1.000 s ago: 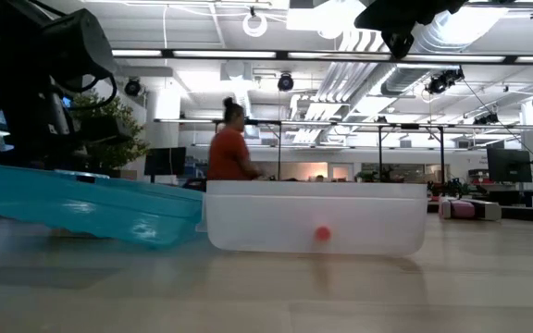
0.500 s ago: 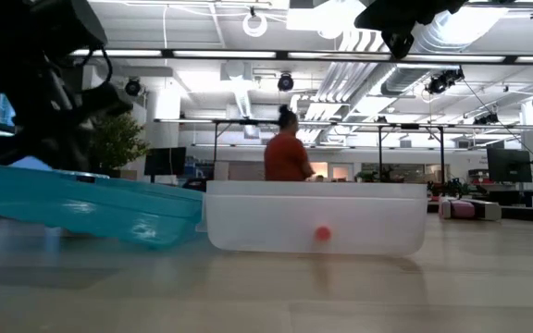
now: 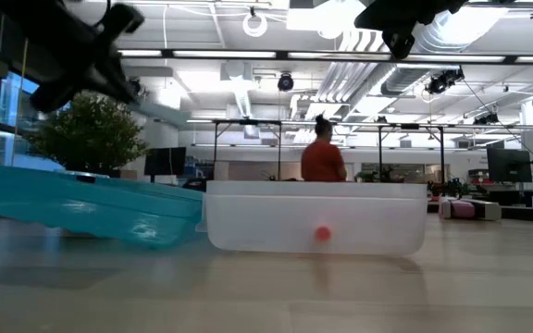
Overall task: Pack school essentials
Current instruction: Put the blue sticky notes into the blue supply box
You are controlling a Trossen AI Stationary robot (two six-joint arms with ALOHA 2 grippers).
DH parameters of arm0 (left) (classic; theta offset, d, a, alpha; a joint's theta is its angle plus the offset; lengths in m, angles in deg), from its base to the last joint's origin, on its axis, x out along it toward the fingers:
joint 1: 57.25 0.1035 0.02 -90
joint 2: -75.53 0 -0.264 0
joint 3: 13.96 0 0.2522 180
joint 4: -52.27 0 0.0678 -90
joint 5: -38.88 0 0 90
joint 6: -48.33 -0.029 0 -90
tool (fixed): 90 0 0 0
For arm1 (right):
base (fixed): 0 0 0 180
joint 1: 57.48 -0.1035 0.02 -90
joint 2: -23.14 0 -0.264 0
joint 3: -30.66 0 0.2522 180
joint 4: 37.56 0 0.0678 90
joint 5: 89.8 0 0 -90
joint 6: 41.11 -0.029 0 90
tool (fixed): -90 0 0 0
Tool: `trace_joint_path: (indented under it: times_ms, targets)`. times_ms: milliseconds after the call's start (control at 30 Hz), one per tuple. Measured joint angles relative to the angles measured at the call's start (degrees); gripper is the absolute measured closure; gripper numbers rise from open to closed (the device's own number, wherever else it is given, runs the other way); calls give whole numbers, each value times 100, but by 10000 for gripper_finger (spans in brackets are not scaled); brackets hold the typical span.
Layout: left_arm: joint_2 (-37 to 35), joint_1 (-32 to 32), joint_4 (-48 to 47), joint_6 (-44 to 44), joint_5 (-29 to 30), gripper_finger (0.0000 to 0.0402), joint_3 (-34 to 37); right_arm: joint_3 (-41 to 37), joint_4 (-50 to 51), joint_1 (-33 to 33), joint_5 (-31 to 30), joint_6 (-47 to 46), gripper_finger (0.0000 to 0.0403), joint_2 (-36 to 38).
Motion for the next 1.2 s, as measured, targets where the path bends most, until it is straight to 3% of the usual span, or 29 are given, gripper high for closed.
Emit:
trace_joint_path:
  times_ms: [133,333,500,767,900,1200]
  targets:
    - [2,0,550,-1061,113,401,-415,0,-75,0,-1,22,403,0]
    - [4,-73,2488,-3346,102,401,-810,0,-669,0,36,119,403,0]
    - [116,-231,3755,-4505,122,401,-889,0,-1170,-12,208,37,403,0]
    - [829,-594,4494,-5310,488,401,-896,0,-1903,-236,397,312,403,0]
    - [1313,-791,4890,-5605,274,401,-894,0,-1982,-325,393,343,403,0]
    - [1776,-927,5333,-5488,157,401,-894,0,-1971,-337,393,325,403,0]
